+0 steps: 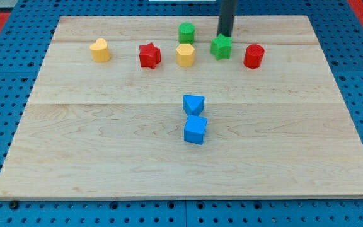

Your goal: Move the green star to the parallel right of the blue triangle

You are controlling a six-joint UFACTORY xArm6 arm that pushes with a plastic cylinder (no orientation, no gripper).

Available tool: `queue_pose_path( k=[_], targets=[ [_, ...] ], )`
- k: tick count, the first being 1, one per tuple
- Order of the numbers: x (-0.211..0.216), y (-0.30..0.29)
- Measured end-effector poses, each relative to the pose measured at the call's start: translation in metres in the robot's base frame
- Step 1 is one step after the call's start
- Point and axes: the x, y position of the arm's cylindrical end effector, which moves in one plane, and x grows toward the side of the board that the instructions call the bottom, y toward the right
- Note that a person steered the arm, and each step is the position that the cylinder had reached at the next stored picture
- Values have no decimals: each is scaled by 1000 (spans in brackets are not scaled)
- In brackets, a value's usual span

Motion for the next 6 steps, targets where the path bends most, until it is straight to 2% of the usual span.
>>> queue_pose_path(
  k=[1, 4, 6],
  targets=[
    [44, -13],
    [132, 35],
    [185, 39]
  ],
)
